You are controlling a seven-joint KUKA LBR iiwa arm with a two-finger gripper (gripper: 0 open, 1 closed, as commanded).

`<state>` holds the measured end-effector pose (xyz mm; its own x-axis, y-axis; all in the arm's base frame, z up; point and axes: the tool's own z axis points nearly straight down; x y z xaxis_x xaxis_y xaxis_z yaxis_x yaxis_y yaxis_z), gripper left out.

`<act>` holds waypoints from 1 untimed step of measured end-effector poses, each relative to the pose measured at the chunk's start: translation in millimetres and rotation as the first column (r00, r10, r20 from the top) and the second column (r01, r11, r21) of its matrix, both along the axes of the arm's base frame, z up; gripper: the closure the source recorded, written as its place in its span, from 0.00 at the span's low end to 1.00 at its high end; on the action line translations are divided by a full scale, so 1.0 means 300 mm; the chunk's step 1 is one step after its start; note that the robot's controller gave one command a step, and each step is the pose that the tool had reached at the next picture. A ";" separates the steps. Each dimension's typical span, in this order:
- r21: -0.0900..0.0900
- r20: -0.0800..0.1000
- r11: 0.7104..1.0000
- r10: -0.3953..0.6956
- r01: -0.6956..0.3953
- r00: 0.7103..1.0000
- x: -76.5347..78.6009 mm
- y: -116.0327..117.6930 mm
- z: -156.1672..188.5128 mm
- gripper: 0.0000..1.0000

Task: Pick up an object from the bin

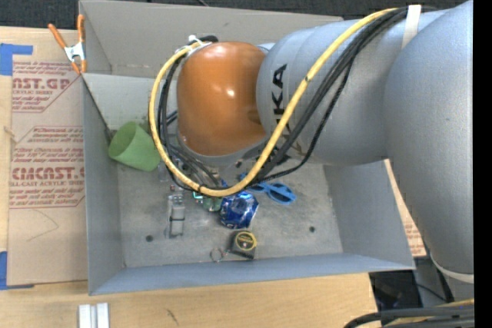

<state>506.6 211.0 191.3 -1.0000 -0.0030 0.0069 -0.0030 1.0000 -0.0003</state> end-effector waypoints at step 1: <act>-0.004 -0.002 1.000 0.010 -0.010 1.000 -0.056 -0.206 -0.246 0.00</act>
Offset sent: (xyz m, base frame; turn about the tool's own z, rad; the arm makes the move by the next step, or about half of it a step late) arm -0.0144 -0.0583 -0.0689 -0.0134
